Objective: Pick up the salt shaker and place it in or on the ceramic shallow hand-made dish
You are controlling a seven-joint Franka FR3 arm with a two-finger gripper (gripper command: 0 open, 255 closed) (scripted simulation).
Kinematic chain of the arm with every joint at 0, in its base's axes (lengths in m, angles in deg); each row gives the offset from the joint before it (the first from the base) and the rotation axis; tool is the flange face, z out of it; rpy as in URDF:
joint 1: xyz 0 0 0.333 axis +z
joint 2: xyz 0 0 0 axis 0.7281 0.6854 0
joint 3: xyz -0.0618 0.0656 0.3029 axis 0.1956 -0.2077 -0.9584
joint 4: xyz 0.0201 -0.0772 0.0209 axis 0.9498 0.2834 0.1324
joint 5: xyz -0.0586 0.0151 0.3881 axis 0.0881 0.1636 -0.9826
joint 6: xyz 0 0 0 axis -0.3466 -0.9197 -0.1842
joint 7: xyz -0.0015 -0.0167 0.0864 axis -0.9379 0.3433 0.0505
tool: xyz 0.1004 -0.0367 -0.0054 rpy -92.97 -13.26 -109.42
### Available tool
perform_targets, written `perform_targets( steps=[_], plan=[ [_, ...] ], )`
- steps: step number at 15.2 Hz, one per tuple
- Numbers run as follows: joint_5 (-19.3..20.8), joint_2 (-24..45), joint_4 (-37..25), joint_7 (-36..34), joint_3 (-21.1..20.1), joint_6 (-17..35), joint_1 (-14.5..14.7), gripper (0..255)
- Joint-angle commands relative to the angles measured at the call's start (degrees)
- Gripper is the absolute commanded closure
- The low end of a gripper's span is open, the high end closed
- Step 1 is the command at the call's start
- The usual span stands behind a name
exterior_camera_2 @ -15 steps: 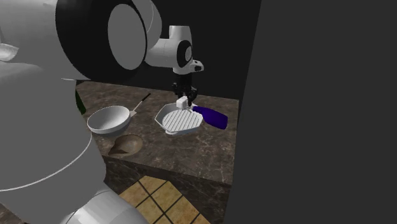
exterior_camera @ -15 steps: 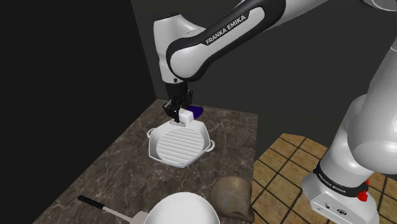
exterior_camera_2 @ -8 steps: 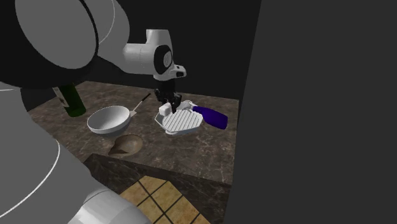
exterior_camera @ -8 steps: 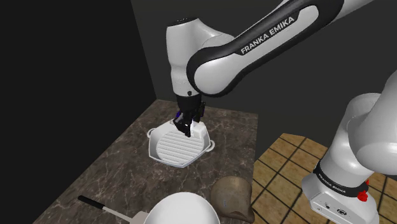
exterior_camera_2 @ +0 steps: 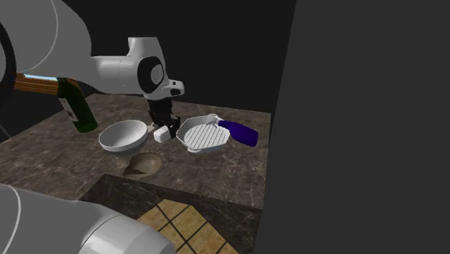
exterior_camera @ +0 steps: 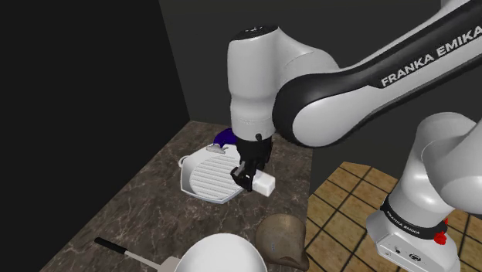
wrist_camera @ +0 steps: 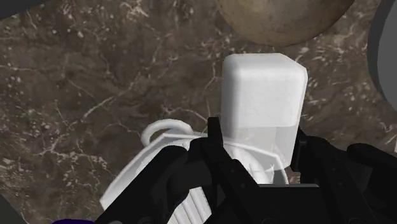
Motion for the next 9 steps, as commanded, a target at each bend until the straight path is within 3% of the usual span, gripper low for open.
perform_targets(
  steps=[1, 7, 9],
  plan=[
    [-1.9, -3.5, 2.9, -1.6, -1.1, -0.5, 1.9, 255],
    [-7.4, -12.0, 8.2, -7.3, -5.1, -3.0, 8.2, 255],
    [-8.2, -12.5, 9.3, -8.2, -5.9, -2.5, 9.1, 255]
  ],
)
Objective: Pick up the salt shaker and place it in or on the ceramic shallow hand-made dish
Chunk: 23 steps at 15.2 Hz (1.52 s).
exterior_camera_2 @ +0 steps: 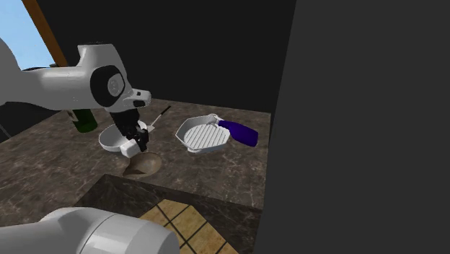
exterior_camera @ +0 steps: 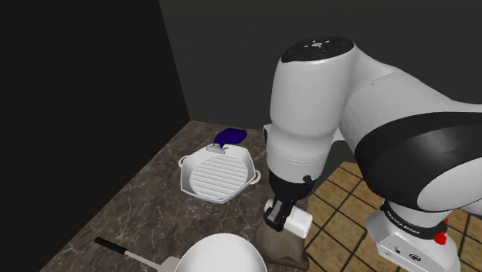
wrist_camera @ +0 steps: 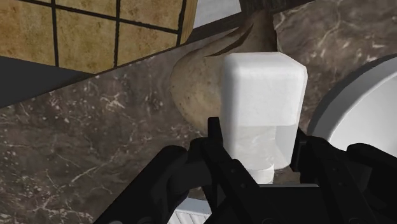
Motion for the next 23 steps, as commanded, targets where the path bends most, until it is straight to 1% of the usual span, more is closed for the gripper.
perform_targets(
  steps=[1, 11, 19, 20, 23],
  plan=[
    [-0.5, 0.0, 1.3, -0.3, -0.5, 1.3, 0.4, 255],
    [-1.2, 5.9, 5.8, -0.9, -3.4, 11.7, -0.2, 255],
    [-1.2, 5.9, 5.8, -0.9, -3.4, 11.7, -0.2, 255],
    [-1.2, 5.9, 5.8, -0.9, -3.4, 11.7, -0.2, 0],
    [-1.2, 6.0, 5.8, -0.9, -3.4, 11.7, -0.2, 0]
  ],
)
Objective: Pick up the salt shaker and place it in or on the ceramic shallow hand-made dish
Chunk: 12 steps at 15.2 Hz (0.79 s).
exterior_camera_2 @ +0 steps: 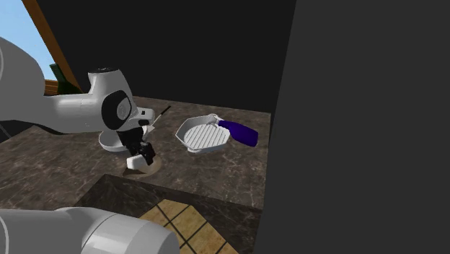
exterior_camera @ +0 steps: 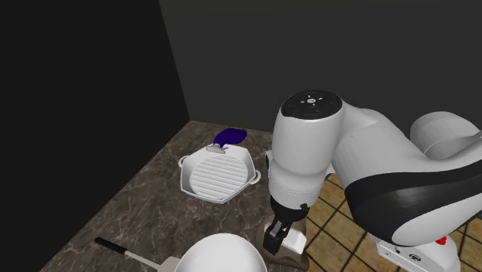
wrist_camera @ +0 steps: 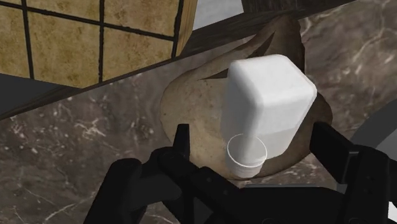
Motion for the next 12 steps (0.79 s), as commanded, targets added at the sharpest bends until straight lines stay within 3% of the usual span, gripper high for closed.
perform_targets(
  steps=[1, 2, 6, 12],
  plan=[
    [0.0, 0.0, 0.0, 0.0, 0.0, 0.0, 0.0, 0],
    [0.0, 0.0, 0.0, 0.0, 0.0, 0.0, 0.0, 0],
    [0.4, -5.8, -3.8, 0.5, 2.6, -9.6, 0.7, 0],
    [0.4, -5.8, -3.8, 0.5, 2.6, -9.6, 0.7, 0]
  ],
)
